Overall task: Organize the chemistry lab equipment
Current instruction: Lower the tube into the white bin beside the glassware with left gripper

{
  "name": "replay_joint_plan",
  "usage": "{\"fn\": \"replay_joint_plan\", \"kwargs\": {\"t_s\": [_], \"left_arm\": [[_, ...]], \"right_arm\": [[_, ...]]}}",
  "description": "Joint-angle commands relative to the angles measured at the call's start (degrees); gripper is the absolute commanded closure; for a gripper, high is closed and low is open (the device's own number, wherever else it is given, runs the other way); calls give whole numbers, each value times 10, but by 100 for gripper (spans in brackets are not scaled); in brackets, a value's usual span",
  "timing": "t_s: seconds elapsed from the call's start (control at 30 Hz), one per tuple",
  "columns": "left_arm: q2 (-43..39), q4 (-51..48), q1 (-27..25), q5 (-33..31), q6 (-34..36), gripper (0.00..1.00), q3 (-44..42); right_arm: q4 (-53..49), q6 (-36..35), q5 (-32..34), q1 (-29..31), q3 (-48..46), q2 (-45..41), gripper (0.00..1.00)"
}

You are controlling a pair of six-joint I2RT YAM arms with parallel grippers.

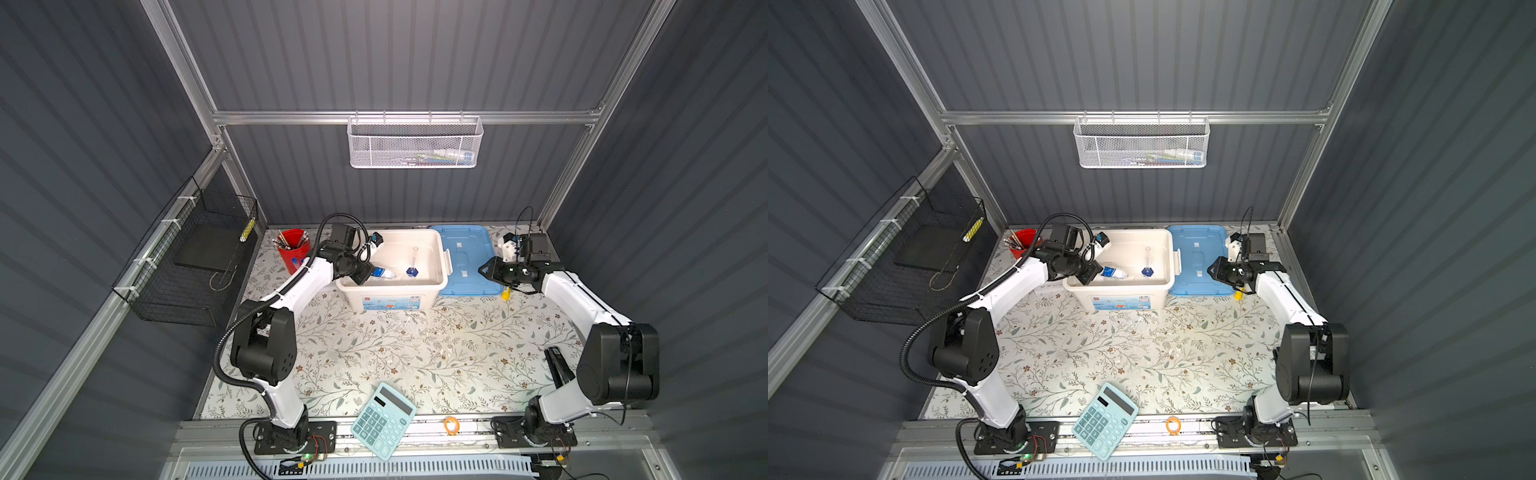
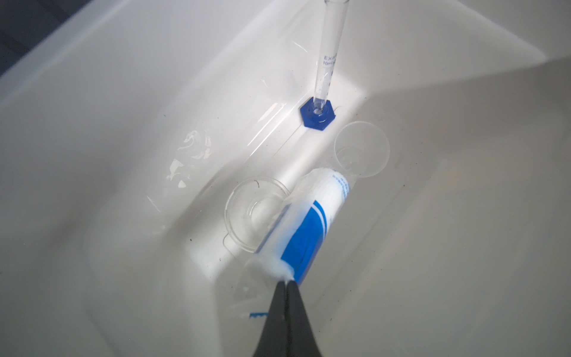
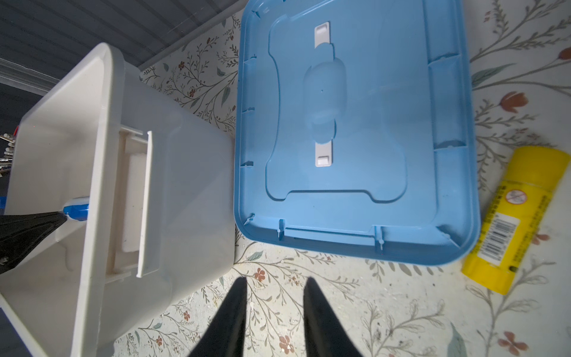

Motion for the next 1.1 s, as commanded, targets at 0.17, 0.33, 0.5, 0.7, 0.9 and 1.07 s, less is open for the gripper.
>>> {"fn": "replay_joint_plan", "kwargs": {"t_s": [0.17, 0.33, 0.5, 0.7, 0.9, 1.07], "left_arm": [[23, -38, 3, 16, -14, 100, 40], [26, -43, 3, 16, -18, 100, 39], [32, -46, 3, 11, -20, 100, 43], [46, -54, 3, 5, -27, 100, 58], [62, -77, 2, 8, -27, 100, 78], [68, -95, 1, 0, -19, 100, 87]], "right_arm": [[-3, -2, -17, -5, 17, 15, 67], [-2, -3, -18, -9, 14, 14, 67], [0, -4, -22, -11, 15, 16, 67], [2, -4, -25, -13, 14, 19, 67], [3, -5, -28, -17, 13, 21, 67], [5, -4, -32, -20, 13, 23, 67]]}}
